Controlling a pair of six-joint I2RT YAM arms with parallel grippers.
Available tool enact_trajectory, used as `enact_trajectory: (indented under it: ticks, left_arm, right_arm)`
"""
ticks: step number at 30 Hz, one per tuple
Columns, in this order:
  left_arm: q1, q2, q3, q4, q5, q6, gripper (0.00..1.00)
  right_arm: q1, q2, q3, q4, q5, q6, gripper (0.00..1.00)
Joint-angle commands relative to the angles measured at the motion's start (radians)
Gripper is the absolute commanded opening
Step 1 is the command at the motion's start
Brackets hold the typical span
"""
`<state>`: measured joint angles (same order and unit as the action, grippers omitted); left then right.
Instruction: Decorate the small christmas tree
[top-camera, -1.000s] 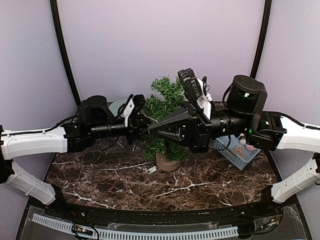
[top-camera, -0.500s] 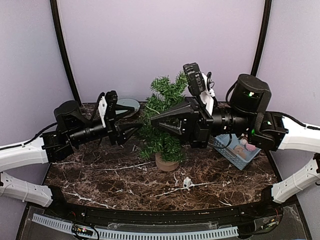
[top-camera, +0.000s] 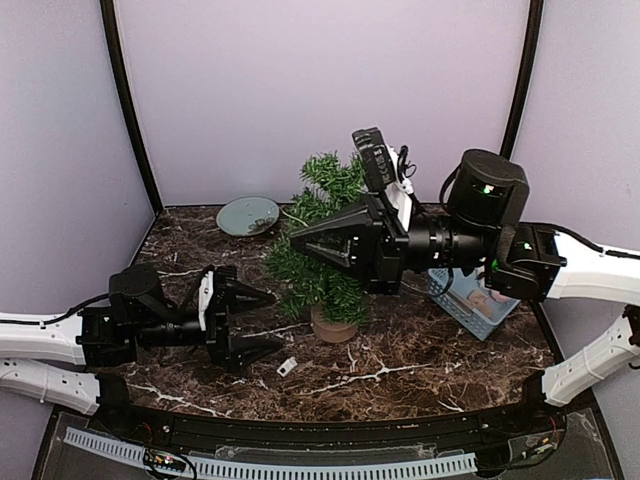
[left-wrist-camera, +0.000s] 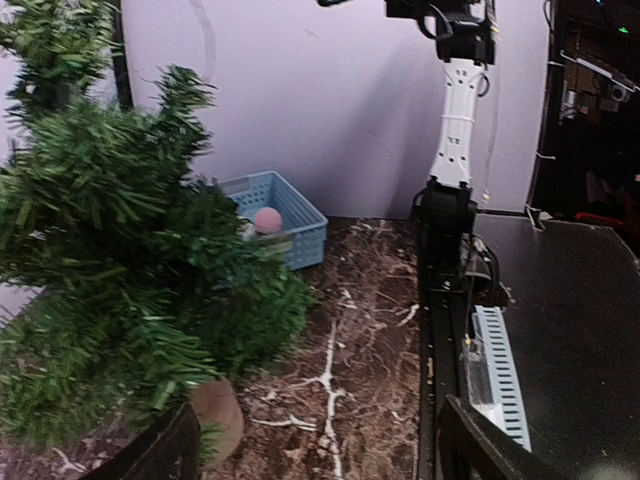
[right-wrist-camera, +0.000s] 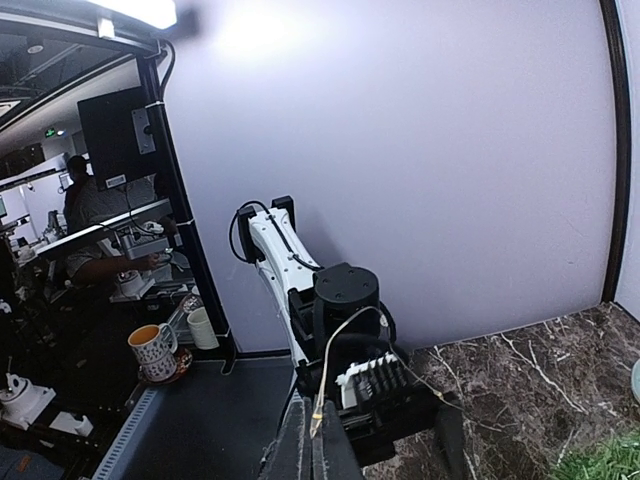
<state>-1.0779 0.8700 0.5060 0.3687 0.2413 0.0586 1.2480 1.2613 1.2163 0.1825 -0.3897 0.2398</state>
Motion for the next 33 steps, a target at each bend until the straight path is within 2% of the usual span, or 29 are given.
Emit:
enact_trajectory:
  ticks: [1, 5, 9, 16, 18, 22, 24, 27, 33]
  left_arm:
    - [-0.082, 0.019, -0.031, 0.055, -0.016, -0.009, 0.82]
    - [-0.102, 0.065, -0.044, 0.120, 0.015, -0.017, 0.68]
    - [-0.106, 0.132, -0.031, 0.187, 0.027, -0.015, 0.61]
    - [-0.106, 0.269, 0.011, 0.283, -0.020, 0.023, 0.59]
    - [-0.106, 0.295, 0.020, 0.297, -0.033, 0.022, 0.53]
    - [-0.106, 0.291, -0.003, 0.322, -0.044, -0.005, 0.34]
    - [-0.106, 0.270, -0.018, 0.325, -0.055, -0.012, 0.28]
    - [-0.106, 0.252, -0.027, 0.329, -0.059, -0.008, 0.28]
    - [-0.106, 0.294, -0.010, 0.321, 0.027, -0.014, 0.43]
  right_arm:
    - [-0.001, 0.033, 0.044, 0.049, 0.013, -0.015, 0.00]
    - [-0.002, 0.047, 0.048, 0.059, 0.017, -0.016, 0.00]
    - [-0.005, 0.050, 0.045, 0.065, 0.026, -0.016, 0.00]
    - [-0.020, 0.075, 0.060, 0.075, 0.002, -0.016, 0.00]
    - [-0.028, 0.084, 0.069, 0.077, -0.008, -0.015, 0.00]
    - [-0.037, 0.096, 0.078, 0.084, -0.026, -0.013, 0.00]
    - [-0.039, 0.098, 0.077, 0.090, -0.033, -0.009, 0.00]
    - [-0.041, 0.099, 0.070, 0.107, -0.040, -0.001, 0.00]
    - [-0.044, 0.105, 0.073, 0.110, -0.049, 0.006, 0.00]
